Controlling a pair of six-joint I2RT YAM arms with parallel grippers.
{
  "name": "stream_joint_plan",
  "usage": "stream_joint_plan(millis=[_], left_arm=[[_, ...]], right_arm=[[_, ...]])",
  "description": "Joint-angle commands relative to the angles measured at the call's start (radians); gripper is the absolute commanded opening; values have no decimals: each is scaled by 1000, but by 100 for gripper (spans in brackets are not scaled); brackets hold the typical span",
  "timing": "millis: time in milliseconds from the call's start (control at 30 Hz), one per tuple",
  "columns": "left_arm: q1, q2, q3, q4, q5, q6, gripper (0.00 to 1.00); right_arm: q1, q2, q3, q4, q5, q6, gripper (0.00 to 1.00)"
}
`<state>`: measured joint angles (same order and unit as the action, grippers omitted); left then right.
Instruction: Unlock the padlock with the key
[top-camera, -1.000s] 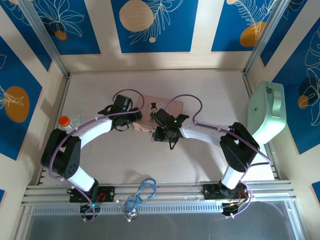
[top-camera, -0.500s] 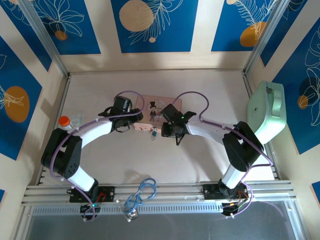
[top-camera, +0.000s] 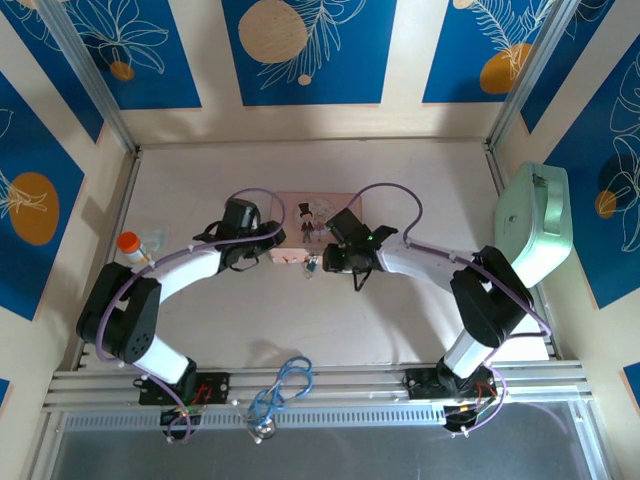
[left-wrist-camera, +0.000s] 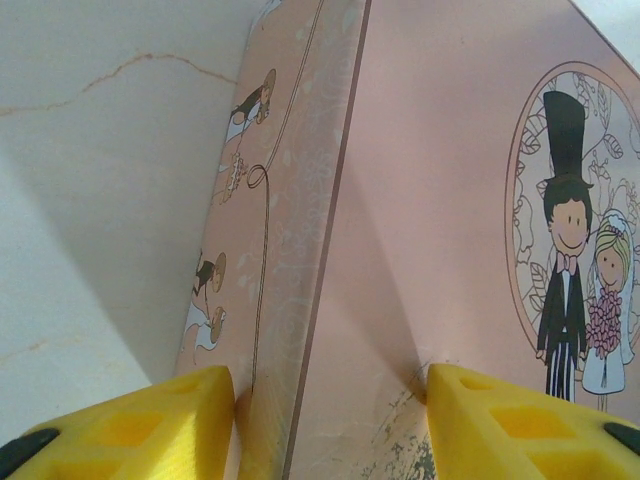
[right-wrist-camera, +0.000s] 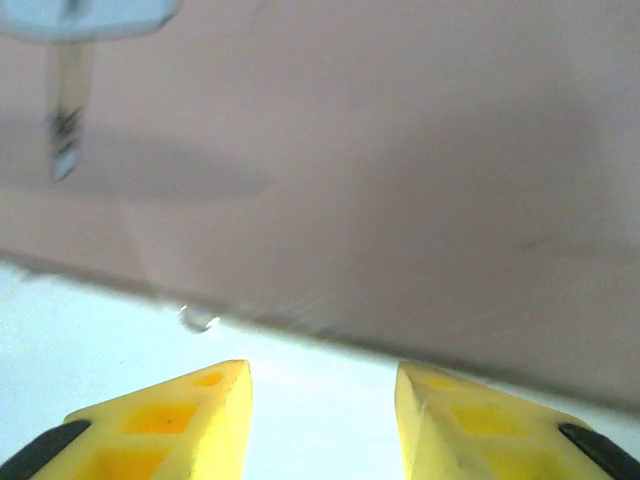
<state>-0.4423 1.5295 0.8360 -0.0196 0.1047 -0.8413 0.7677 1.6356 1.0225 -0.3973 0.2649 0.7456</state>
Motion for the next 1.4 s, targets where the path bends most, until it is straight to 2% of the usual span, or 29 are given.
stream_joint_plan(millis=[0, 133, 200, 300, 500, 667, 933, 1367], left_arm=[[4, -16, -37, -41, 19, -16, 51], [5, -13, -36, -39, 30, -13, 51], [6, -16, -35, -37, 29, -12, 51], [7, -20, -35, -33, 26, -12, 51], [12, -5, -28, -19, 36, -12, 51], [14, -4, -28, -15, 41, -9, 51], [15, -2, -32, -11, 48, -5, 51], [15, 5, -44, -1, 55, -16, 50]], right_arm=[[77, 7, -16, 66, -27, 89, 42], [109, 20, 13, 54, 44, 137, 43], [118, 20, -3, 82, 49, 152, 43], [120, 66, 30, 28, 68, 168, 43], [126, 133, 99, -1, 113, 147, 50], [125, 165, 118, 20, 130, 137, 52], [127, 231, 188, -24, 152, 123, 50], [126, 310, 280, -157, 180, 132, 38]])
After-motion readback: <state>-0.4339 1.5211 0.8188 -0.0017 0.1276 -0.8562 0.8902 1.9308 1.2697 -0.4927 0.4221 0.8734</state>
